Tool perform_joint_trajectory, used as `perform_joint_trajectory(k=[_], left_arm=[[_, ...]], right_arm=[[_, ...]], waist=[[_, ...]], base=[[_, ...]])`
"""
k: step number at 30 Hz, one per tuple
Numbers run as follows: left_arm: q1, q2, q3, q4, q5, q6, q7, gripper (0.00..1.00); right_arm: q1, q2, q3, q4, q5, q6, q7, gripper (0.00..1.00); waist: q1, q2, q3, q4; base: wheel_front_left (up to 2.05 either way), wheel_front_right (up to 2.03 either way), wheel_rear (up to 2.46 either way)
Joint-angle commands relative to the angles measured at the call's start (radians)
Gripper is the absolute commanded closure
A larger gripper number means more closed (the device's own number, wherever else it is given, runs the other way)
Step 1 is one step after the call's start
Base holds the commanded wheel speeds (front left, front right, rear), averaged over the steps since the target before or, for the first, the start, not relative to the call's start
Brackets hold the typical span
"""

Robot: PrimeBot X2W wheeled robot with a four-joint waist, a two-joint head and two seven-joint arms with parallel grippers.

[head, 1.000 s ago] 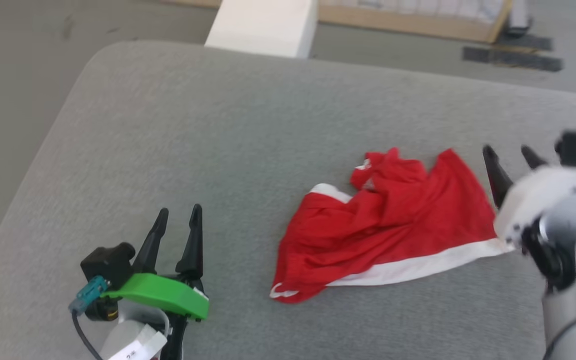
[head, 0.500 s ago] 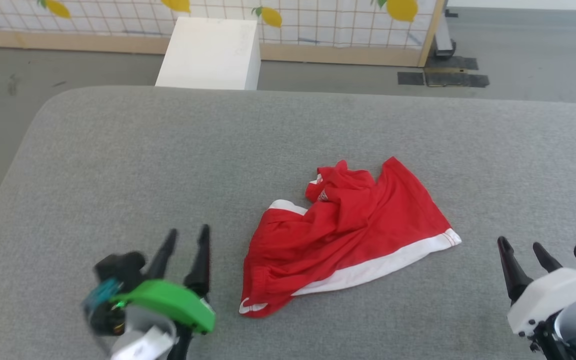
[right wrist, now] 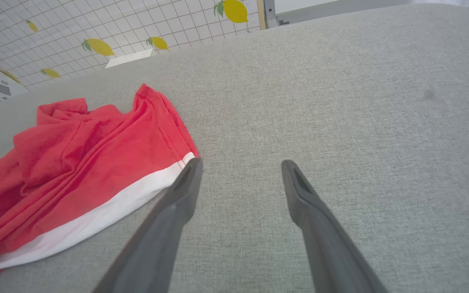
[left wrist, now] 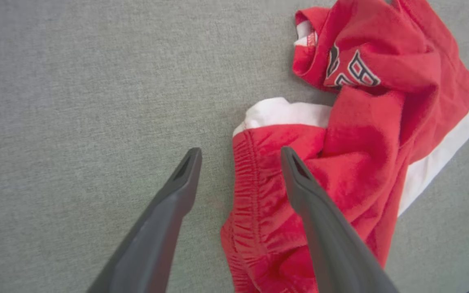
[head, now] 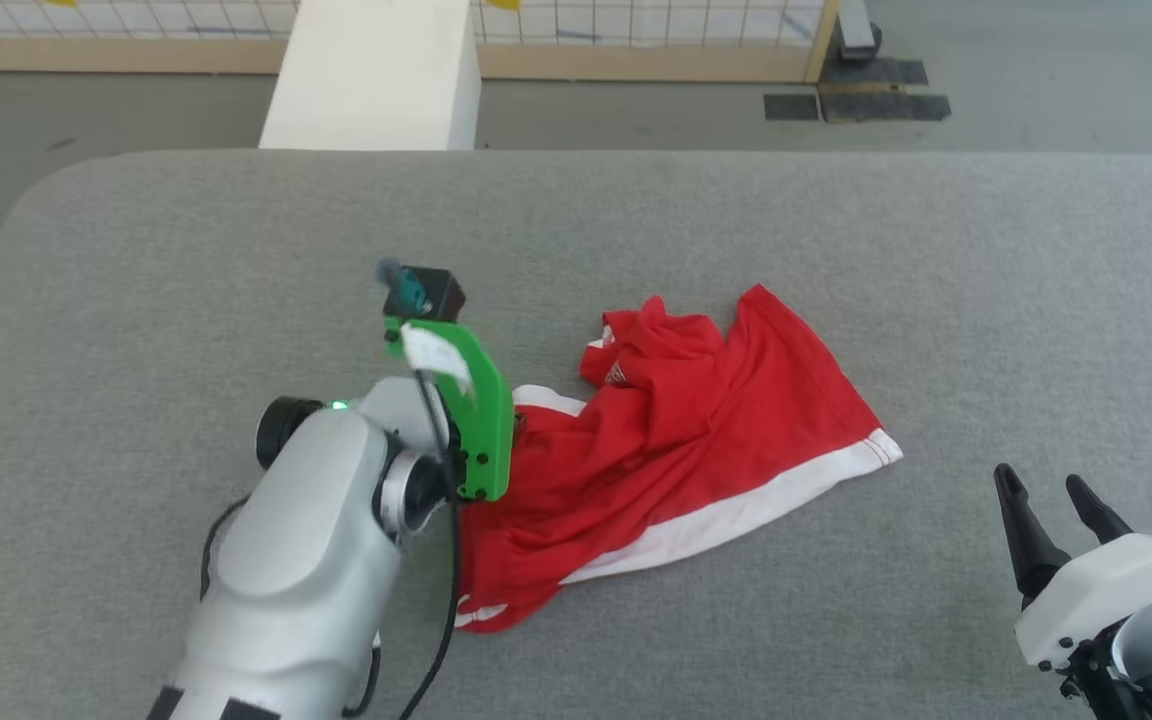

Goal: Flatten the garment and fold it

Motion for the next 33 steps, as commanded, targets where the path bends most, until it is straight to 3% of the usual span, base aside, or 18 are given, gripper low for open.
perform_joint_trajectory(k=[1,7,8,10,24,33], left_arm=[[-0.027,0.005,-0.015,0.018,0.006,0.006,0.048,0.00],[-0.051,0.022,-0.056,0.062,0.027,0.012,0.148,0.00],[-0.050,0.027,-0.058,0.066,0.030,0.014,0.148,0.20],[-0.048,0.031,-0.048,0.071,0.030,0.028,0.131,1.00],[-0.186,0.057,0.064,0.116,0.040,0.121,-0.097,1.00],[-0.238,0.062,0.100,0.239,0.019,0.126,-0.174,1.00]], right_arm=[[-0.013,0.001,0.000,-0.002,0.009,-0.002,-0.004,0.00],[-0.030,0.001,-0.005,0.008,0.009,-0.002,-0.018,0.00],[-0.033,0.001,-0.005,0.010,0.010,-0.002,-0.021,0.00],[-0.035,0.001,-0.007,0.013,0.010,-0.002,-0.025,0.00],[-0.073,0.001,0.024,0.020,-0.001,-0.002,-0.017,0.00],[-0.077,0.001,0.030,0.018,-0.007,-0.002,-0.011,0.00]], waist=[[0.0000,0.0000,0.036,-0.029],[0.0000,0.0000,0.078,-0.056],[0.0000,0.0000,0.082,-0.058],[0.0000,0.0000,0.087,-0.060],[0.0000,0.0000,0.146,-0.081],[0.0000,0.0000,0.168,-0.092]], base=[[0.00,0.00,0.00],[0.00,0.00,0.00],[0.00,0.00,0.00],[0.00,0.00,0.00],[0.00,0.00,0.00],[0.00,0.00,0.00]])
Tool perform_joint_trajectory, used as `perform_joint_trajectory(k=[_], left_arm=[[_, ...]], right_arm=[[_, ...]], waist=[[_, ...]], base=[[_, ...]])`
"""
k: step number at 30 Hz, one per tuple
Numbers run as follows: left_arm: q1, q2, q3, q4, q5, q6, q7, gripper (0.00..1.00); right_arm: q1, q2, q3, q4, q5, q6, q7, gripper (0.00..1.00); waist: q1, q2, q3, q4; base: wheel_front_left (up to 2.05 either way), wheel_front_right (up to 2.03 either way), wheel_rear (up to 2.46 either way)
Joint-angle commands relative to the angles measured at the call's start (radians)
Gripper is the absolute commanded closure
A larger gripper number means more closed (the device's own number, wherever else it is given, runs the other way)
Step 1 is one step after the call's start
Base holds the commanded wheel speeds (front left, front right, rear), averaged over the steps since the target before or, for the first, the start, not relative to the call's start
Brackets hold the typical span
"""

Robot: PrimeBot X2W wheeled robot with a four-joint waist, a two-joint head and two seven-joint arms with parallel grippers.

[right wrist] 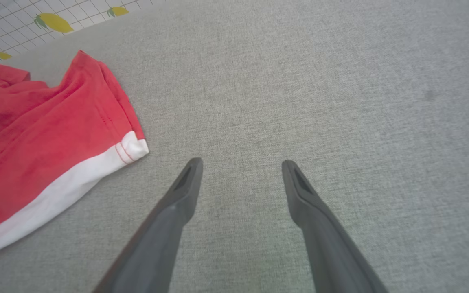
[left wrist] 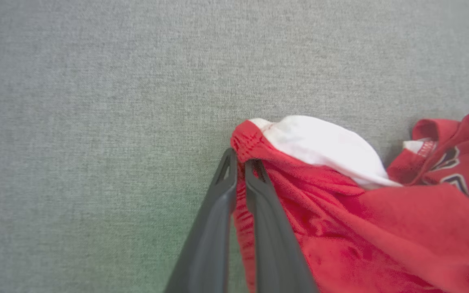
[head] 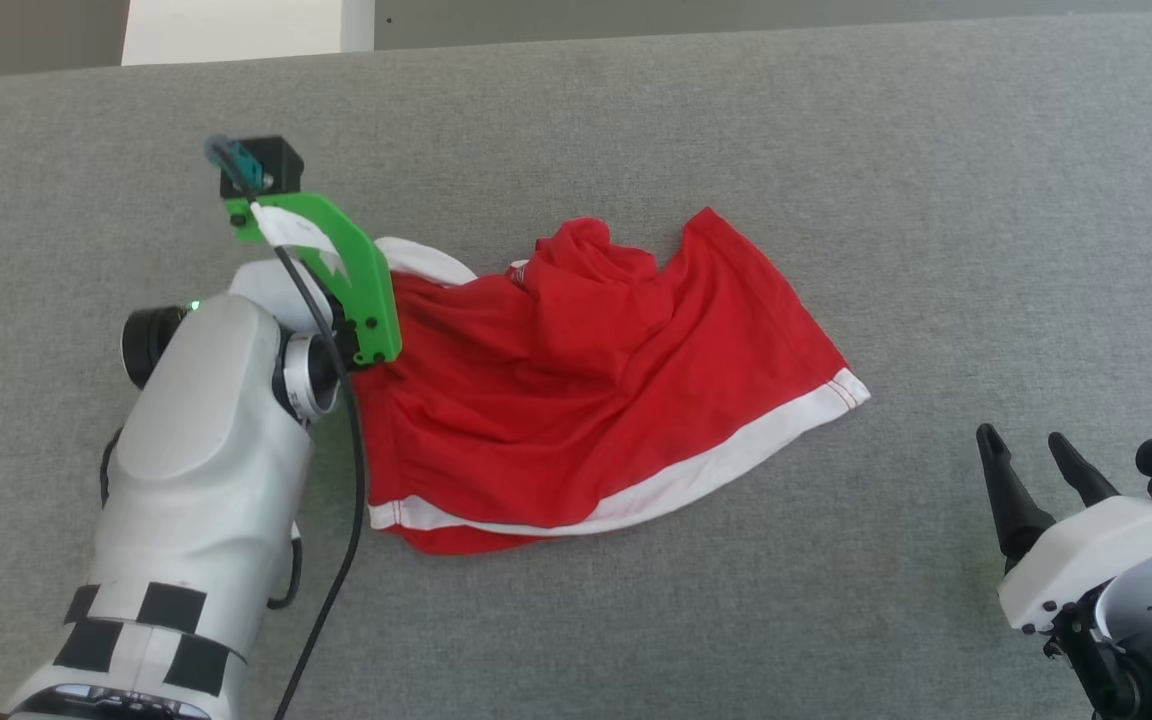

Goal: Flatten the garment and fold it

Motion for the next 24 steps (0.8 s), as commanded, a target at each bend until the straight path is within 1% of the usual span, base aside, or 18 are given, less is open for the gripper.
perform_joint_trajectory(k=[1,2,3,4,5,9,15,17,19,20,24], left_arm=[[-0.012,0.000,0.000,0.017,-0.003,-0.001,-0.003,1.00],[-0.011,-0.009,0.002,0.031,-0.013,-0.011,-0.004,1.00],[-0.010,-0.017,0.008,0.039,-0.026,-0.017,-0.010,0.89],[-0.011,-0.023,0.011,0.047,-0.032,-0.023,-0.026,0.62],[-0.012,-0.026,0.013,0.055,-0.038,-0.031,-0.035,0.00],[-0.020,-0.044,0.039,0.061,-0.082,-0.081,-0.101,0.00],[0.024,-0.053,0.113,-0.024,-0.158,-0.162,-0.283,0.00],[0.065,-0.049,0.127,-0.074,-0.169,-0.194,-0.358,0.00],[0.118,-0.039,0.140,-0.132,-0.166,-0.210,-0.445,0.00],[0.154,-0.032,0.144,-0.173,-0.157,-0.217,-0.505,0.00],[0.308,-0.006,0.147,-0.303,-0.098,-0.223,-0.697,0.00]], right_arm=[[-0.013,0.001,0.001,-0.002,-0.005,-0.002,0.002,0.00],[-0.012,0.001,-0.001,-0.003,-0.007,-0.002,0.003,0.00],[-0.012,0.001,-0.002,-0.003,-0.008,-0.002,0.004,0.00],[-0.011,0.001,-0.002,-0.003,-0.010,-0.002,0.006,0.00],[-0.010,0.001,-0.002,-0.002,-0.011,-0.002,0.008,0.00],[-0.004,0.001,-0.001,0.001,-0.014,-0.002,0.011,0.00],[0.012,0.001,0.002,0.006,-0.014,-0.002,0.010,0.00],[0.018,0.001,0.003,0.007,-0.016,-0.002,0.011,0.00],[0.025,0.001,0.002,0.008,-0.016,-0.002,0.013,0.00],[0.028,0.001,0.003,0.009,-0.017,-0.002,0.015,0.00],[0.033,0.001,0.012,0.011,-0.029,-0.002,0.037,0.00]], waist=[[-0.0001,-0.0001,-0.001,0.002],[-0.0001,-0.0001,-0.003,0.006],[-0.0001,-0.0001,-0.006,0.010],[-0.0001,-0.0001,-0.010,0.016],[-0.0001,-0.0001,-0.015,0.021],[-0.0001,-0.0001,-0.046,0.048],[-0.0001,-0.0001,-0.107,0.091],[-0.0001,-0.0001,-0.126,0.104],[-0.0001,-0.0001,-0.143,0.115],[-0.0001,-0.0001,-0.152,0.120],[-0.0001,-0.0001,-0.171,0.129]], base=[[0.00,0.00,0.00],[0.00,0.00,0.00],[0.00,0.00,0.00],[0.00,0.00,0.00],[0.00,0.00,0.00],[0.00,0.00,0.00],[0.00,0.00,0.00],[0.00,0.00,0.00],[0.00,0.00,0.00],[0.00,0.00,0.00],[0.00,0.00,0.00]])
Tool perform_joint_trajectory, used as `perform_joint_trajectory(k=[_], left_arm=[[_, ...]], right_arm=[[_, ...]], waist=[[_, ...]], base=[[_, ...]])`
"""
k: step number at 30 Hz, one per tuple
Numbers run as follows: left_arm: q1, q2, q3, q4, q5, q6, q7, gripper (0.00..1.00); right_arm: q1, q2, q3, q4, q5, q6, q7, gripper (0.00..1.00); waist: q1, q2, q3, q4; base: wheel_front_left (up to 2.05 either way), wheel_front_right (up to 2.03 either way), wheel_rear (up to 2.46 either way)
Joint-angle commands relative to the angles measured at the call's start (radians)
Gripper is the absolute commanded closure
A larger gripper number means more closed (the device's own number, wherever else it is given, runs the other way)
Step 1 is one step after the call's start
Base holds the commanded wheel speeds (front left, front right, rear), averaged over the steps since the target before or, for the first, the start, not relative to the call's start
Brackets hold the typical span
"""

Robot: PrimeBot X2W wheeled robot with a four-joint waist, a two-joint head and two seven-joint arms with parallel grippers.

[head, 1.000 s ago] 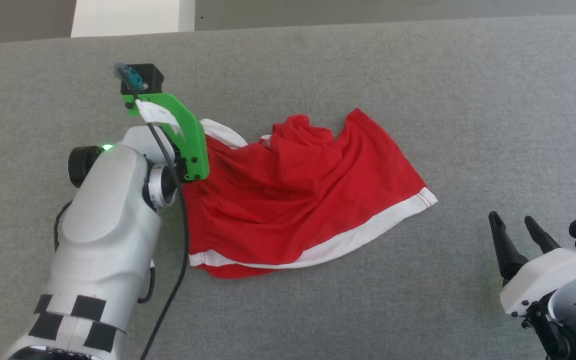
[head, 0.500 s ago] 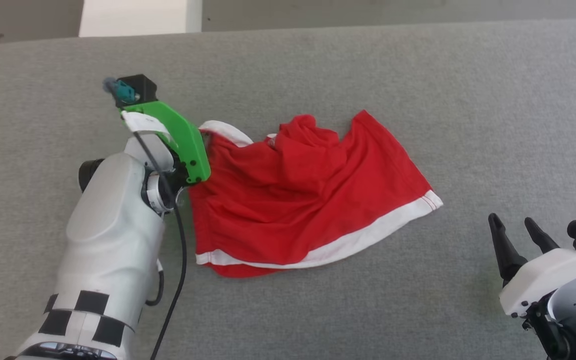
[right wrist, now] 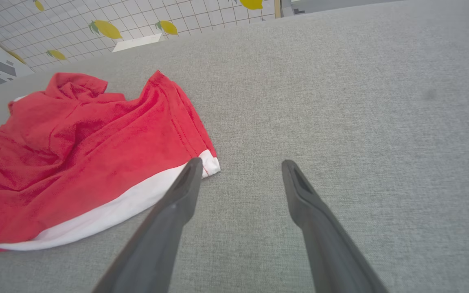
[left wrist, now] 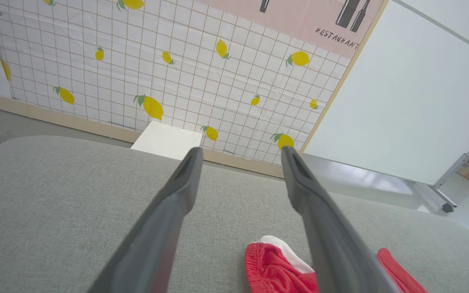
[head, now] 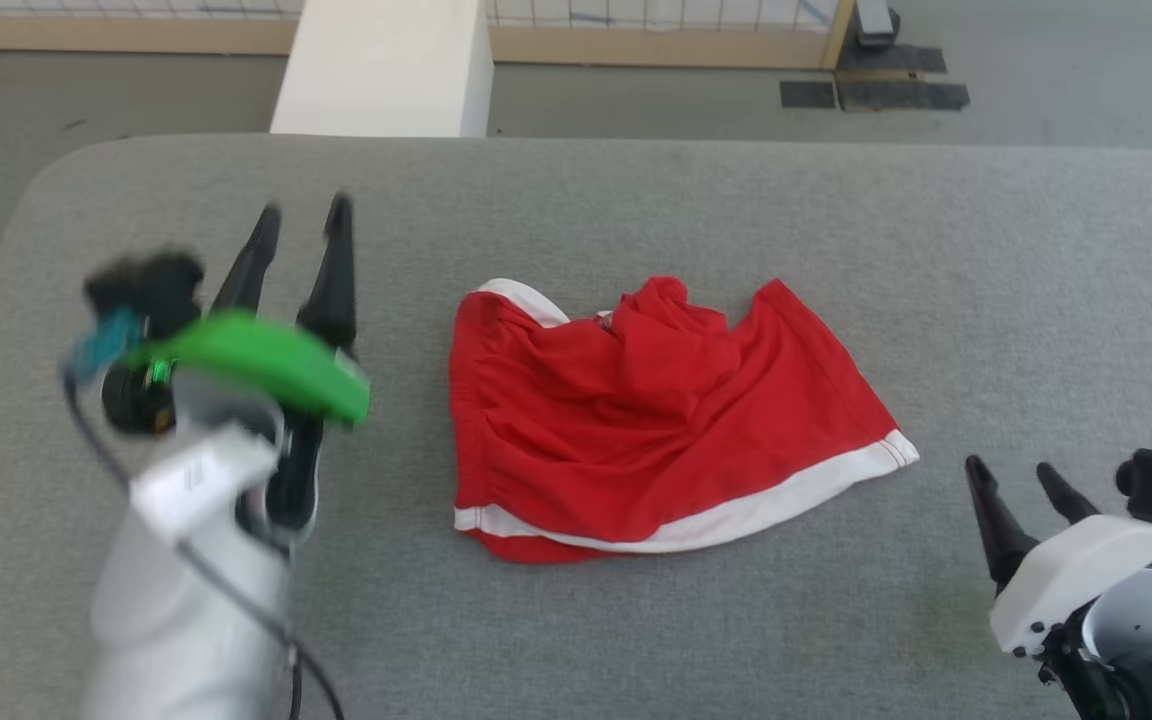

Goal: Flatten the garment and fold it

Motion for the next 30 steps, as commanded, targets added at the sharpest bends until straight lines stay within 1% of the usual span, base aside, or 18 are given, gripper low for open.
perform_joint_trajectory(k=[1,2,5,7,13,17,22,25,29,30], left_arm=[[0.060,0.008,0.003,-0.025,0.021,0.001,-0.040,0.00],[0.104,0.010,0.007,-0.054,0.032,0.008,-0.079,0.00],[0.211,0.008,0.023,-0.112,0.054,0.035,-0.124,0.00],[0.275,0.004,0.034,-0.147,0.071,0.054,-0.138,0.00],[0.402,-0.034,0.050,-0.227,0.096,0.080,-0.150,0.00],[0.416,-0.059,0.046,-0.242,0.099,0.079,-0.151,0.00],[0.405,-0.077,0.042,-0.249,0.107,0.073,-0.152,0.00],[0.400,-0.084,0.045,-0.249,0.111,0.072,-0.152,0.00],[0.398,-0.091,0.049,-0.244,0.116,0.068,-0.152,0.00],[0.398,-0.092,0.050,-0.243,0.117,0.067,-0.152,0.00]], right_arm=[[0.005,0.001,0.008,0.002,-0.013,-0.002,0.015,0.00],[-0.001,0.001,0.012,0.002,-0.020,-0.002,0.029,0.00],[-0.028,0.001,0.020,0.008,-0.046,-0.002,0.089,0.00],[-0.061,0.001,0.032,0.016,-0.075,-0.002,0.145,0.00],[-0.209,-0.007,0.071,0.075,-0.213,-0.002,0.350,0.00],[-0.290,-0.038,0.115,0.132,-0.257,-0.002,0.468,0.00],[-0.332,-0.091,0.182,0.198,-0.273,-0.002,0.570,0.00],[-0.333,-0.113,0.224,0.227,-0.264,-0.002,0.618,0.00],[-0.315,-0.143,0.280,0.244,-0.217,-0.002,0.699,0.00],[-0.313,-0.146,0.280,0.244,-0.207,-0.002,0.716,0.49]], waist=[[0.0000,0.0000,-0.022,0.020],[0.0000,0.0000,-0.023,0.021],[0.0000,0.0000,-0.018,0.026],[0.0000,0.0000,-0.011,0.027],[0.0000,0.0000,0.030,0.046],[0.0000,0.0000,0.064,0.070],[0.0000,0.0000,0.096,0.097],[0.0000,0.0000,0.107,0.107],[0.0000,0.0000,0.112,0.115],[0.0000,0.0000,0.112,0.115]], base=[[0.00,0.00,0.00],[0.00,0.00,0.00],[0.00,0.00,0.00],[0.00,0.00,0.00],[0.00,0.00,0.00],[0.00,0.00,0.00],[0.00,0.00,0.00],[0.00,0.00,0.00],[0.00,0.00,0.00],[0.00,0.00,0.00]])
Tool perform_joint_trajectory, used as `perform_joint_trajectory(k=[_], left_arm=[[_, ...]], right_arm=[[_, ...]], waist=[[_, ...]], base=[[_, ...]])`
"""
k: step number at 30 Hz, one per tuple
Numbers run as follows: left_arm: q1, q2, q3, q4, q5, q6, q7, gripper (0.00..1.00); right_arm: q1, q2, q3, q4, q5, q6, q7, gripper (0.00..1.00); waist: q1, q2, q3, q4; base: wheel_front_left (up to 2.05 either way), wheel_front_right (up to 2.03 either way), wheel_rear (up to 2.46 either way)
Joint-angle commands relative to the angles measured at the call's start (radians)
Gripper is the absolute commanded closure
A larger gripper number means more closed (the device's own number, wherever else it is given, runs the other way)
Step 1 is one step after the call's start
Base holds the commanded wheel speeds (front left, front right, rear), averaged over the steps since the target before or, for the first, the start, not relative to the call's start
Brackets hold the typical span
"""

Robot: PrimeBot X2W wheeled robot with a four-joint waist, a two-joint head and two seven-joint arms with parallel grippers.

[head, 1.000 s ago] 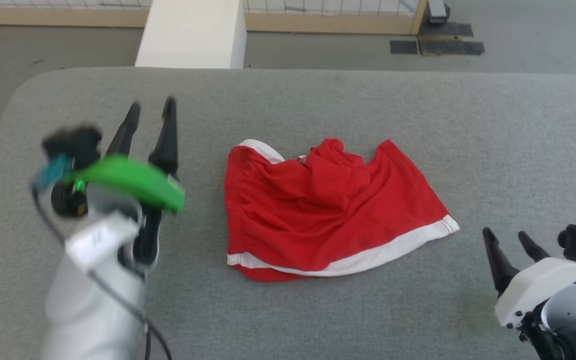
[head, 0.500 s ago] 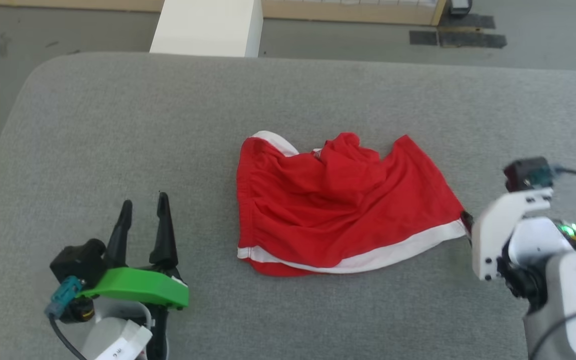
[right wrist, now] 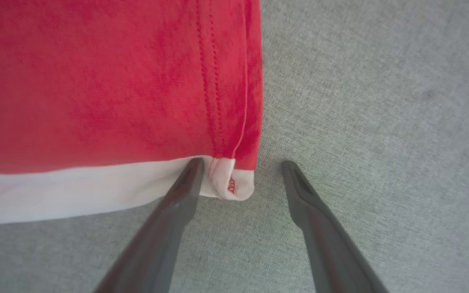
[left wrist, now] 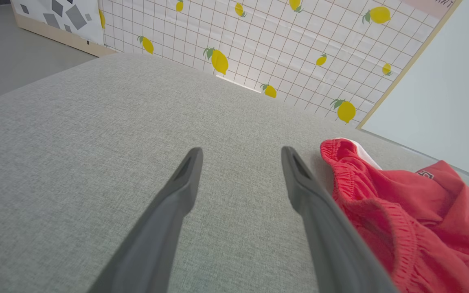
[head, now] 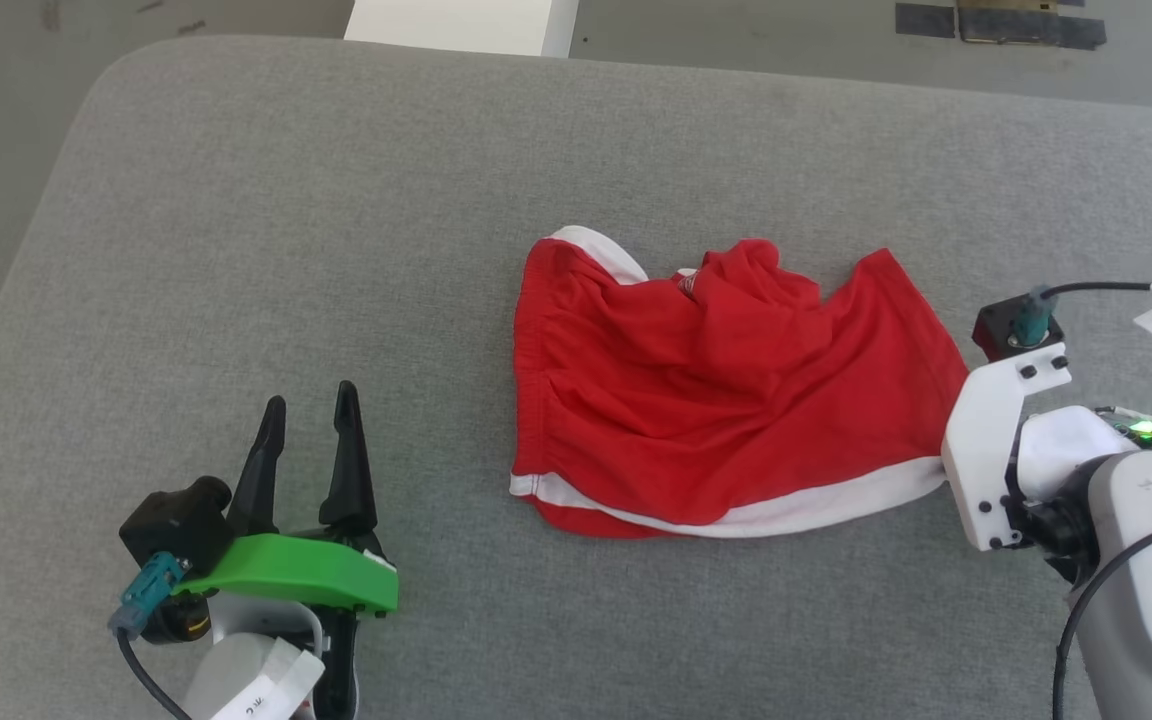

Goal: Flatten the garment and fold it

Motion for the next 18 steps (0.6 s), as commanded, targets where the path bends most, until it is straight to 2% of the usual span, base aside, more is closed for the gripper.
perform_joint_trajectory(k=[1,2,6,9,13,18], left_arm=[[-0.006,-0.006,0.003,0.001,0.008,-0.009,-0.005,0.00],[-0.006,-0.007,0.003,0.003,0.008,-0.011,-0.005,0.00],[-0.003,-0.010,-0.009,0.025,-0.002,-0.020,0.016,0.00],[-0.005,0.002,-0.038,0.030,-0.021,-0.034,0.120,0.00],[-0.017,0.036,-0.109,-0.007,-0.076,-0.059,0.404,0.00],[-0.053,0.089,-0.176,-0.120,-0.128,-0.040,0.757,0.00]], right_arm=[[0.034,0.005,0.018,0.034,0.018,-0.001,0.030,0.80],[0.034,0.004,0.017,0.028,0.024,-0.001,0.033,1.00],[0.036,-0.005,-0.002,-0.006,0.051,-0.001,0.031,1.00],[0.040,-0.005,-0.022,-0.025,0.055,-0.001,0.008,1.00],[0.059,-0.003,-0.038,-0.034,0.053,-0.001,0.001,1.00],[0.078,0.001,-0.042,-0.042,0.054,-0.001,0.001,1.00]], waist=[[0.0000,0.0000,0.001,0.003],[0.0000,0.0000,0.001,0.003],[0.0000,0.0000,-0.017,0.001],[0.0000,0.0000,-0.038,-0.002],[0.0000,0.0000,-0.063,0.003],[0.0000,0.0000,-0.074,0.004]], base=[[0.00,0.00,0.00],[0.00,0.00,0.00],[0.00,0.00,0.00],[0.00,0.00,0.00],[0.00,0.00,0.00],[0.00,0.00,0.00]])
